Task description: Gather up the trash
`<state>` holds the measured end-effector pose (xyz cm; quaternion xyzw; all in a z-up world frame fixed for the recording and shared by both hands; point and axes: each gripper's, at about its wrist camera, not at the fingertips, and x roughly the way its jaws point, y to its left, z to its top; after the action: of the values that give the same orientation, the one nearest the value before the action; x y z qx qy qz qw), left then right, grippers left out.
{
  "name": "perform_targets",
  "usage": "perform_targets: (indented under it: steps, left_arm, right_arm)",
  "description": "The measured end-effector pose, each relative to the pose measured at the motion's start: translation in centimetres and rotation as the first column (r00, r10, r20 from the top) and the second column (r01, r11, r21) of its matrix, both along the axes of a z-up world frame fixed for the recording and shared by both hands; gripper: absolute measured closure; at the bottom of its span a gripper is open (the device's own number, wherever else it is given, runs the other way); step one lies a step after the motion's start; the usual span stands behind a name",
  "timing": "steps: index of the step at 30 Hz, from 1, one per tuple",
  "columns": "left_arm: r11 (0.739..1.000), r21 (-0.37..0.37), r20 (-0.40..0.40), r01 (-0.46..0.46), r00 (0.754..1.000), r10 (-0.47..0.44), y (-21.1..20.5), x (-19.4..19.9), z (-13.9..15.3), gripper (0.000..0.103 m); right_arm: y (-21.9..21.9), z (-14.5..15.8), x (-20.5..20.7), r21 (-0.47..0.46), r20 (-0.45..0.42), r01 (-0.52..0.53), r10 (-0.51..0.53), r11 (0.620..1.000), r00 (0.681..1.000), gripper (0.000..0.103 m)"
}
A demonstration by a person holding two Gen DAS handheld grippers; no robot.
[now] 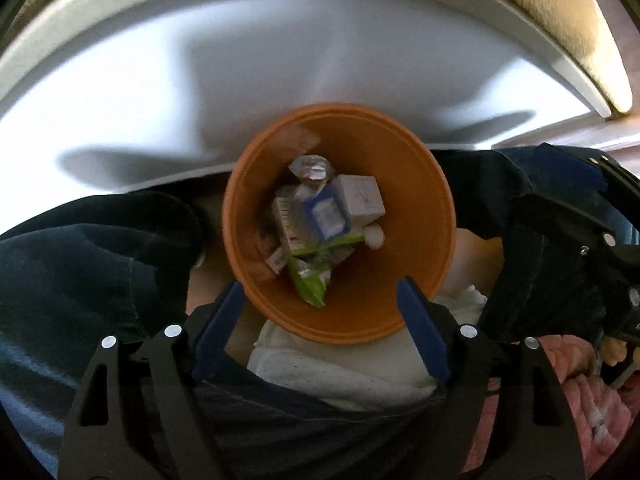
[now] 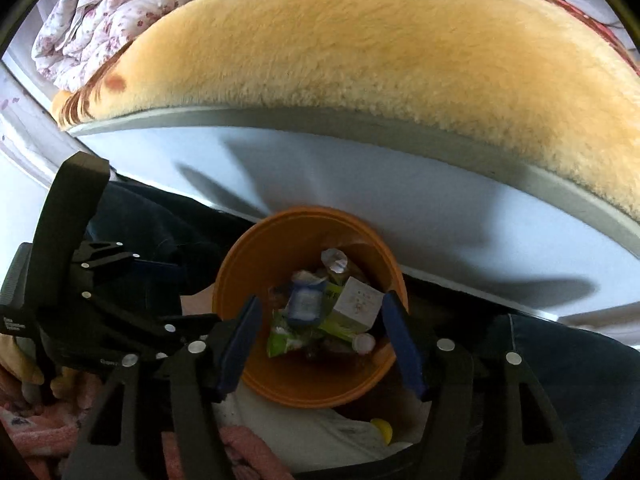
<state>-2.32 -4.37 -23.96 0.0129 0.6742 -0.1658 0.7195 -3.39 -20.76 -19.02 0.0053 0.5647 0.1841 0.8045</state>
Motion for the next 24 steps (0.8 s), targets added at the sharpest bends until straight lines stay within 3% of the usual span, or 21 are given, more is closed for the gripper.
perform_targets:
  steps: [7, 11, 14, 16, 17, 19, 22, 24]
  left_arm:
    - [1.000, 0.010, 0.138, -0.016, 0.990, 0.014, 0.2, 0.5, 4.4, 0.025]
    - [0.998, 0.040, 0.267, -0.040, 0.963, 0.028, 0.3, 1.1, 8.3, 0.025]
    - [0.996, 0.047, 0.389, -0.080, 0.919, 0.055, 0.6, 1.7, 12.3, 0.025]
    - [0.994, 0.046, 0.448, -0.101, 0.891, 0.070, 0.7, 2.0, 14.2, 0.025]
    - [0.992, 0.044, 0.494, -0.119, 0.866, 0.081, 0.8, 2.1, 15.8, 0.025]
    - [0.990, 0.038, 0.546, -0.137, 0.833, 0.095, 0.8, 2.3, 17.5, 0.018]
    - [0.984, 0.020, 0.637, -0.179, 0.761, 0.126, 1.2, 2.3, 20.6, 0.015]
    - [0.982, 0.001, 0.664, -0.187, 0.735, 0.139, 1.4, 2.6, 22.2, 0.015]
  right_arm:
    - [-1.1, 4.1, -0.3, 0.023, 0.110, 0.022, -0.025, 0.999, 0.994, 0.031]
    - [-1.5, 8.1, 0.2, 0.028, 0.217, 0.041, -0.046, 0.999, 0.975, 0.023]
    - [-2.0, 11.8, 0.6, 0.034, 0.330, 0.071, -0.078, 0.997, 0.941, 0.016]
    - [-2.7, 14.3, 0.4, 0.030, 0.422, 0.099, -0.102, 0.995, 0.901, 0.010]
    - [-2.7, 15.3, 0.4, 0.026, 0.459, 0.112, -0.112, 0.993, 0.882, 0.009]
    - [-3.1, 17.3, 0.3, 0.028, 0.530, 0.135, -0.129, 0.990, 0.838, 0.008]
    - [-4.0, 19.4, 0.1, 0.054, 0.591, 0.161, -0.162, 0.985, 0.790, 0.007]
    - [-4.5, 20.5, 0.1, 0.073, 0.613, 0.171, -0.180, 0.983, 0.770, 0.007]
